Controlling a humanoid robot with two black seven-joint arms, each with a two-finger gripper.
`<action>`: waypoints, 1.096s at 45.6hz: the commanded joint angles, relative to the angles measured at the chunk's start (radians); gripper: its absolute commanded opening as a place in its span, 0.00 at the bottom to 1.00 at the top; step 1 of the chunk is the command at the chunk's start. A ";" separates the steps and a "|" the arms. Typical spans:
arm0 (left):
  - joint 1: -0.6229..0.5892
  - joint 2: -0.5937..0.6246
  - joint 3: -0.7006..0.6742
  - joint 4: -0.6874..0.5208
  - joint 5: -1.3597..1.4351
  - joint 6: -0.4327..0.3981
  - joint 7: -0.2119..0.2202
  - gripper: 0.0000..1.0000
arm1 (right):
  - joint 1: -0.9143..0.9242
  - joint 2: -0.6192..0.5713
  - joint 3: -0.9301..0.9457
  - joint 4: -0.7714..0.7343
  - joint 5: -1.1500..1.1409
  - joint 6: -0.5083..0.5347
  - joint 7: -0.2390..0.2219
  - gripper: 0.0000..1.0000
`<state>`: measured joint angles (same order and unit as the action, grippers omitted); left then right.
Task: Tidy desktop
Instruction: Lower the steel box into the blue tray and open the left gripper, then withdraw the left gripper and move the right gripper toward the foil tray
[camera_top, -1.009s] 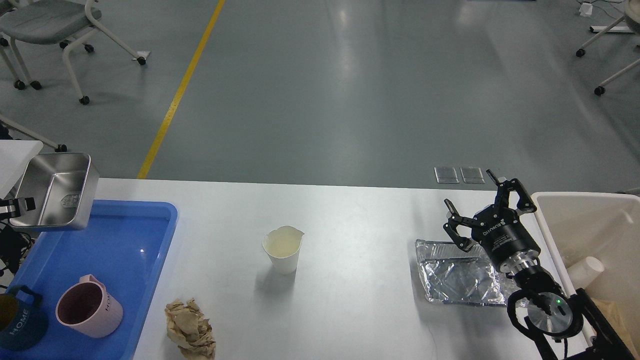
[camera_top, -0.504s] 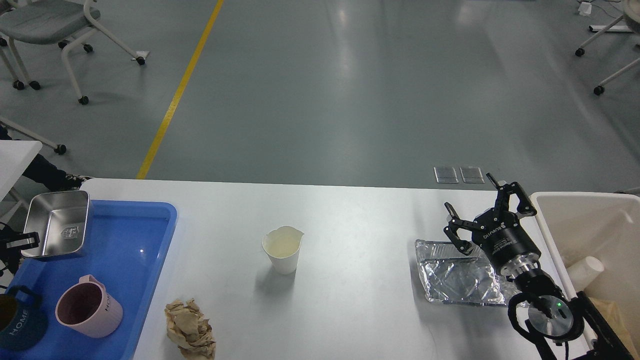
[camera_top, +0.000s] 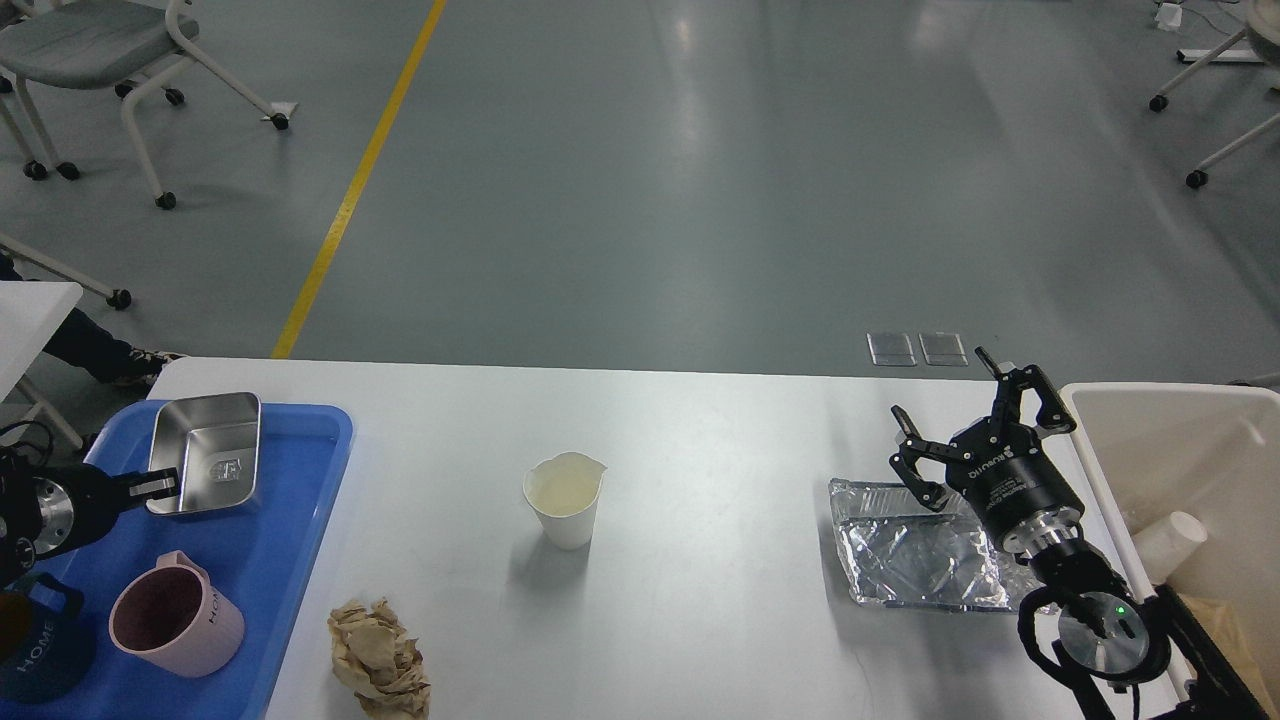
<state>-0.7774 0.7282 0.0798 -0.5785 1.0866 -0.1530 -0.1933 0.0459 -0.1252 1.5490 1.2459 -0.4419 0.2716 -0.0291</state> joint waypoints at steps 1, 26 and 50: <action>0.004 -0.053 0.003 0.048 0.001 0.000 0.002 0.02 | 0.000 -0.001 0.000 0.001 0.000 0.000 0.000 1.00; 0.018 -0.112 -0.014 0.066 -0.004 -0.008 0.000 0.92 | -0.005 -0.002 0.003 0.001 0.000 0.001 0.000 1.00; -0.025 0.223 -0.445 -0.175 -0.459 -0.235 -0.086 0.96 | -0.001 -0.001 0.003 0.004 0.000 -0.002 0.000 1.00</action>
<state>-0.8256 0.8798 -0.3001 -0.6821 0.6539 -0.3805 -0.2728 0.0400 -0.1285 1.5525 1.2488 -0.4417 0.2730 -0.0291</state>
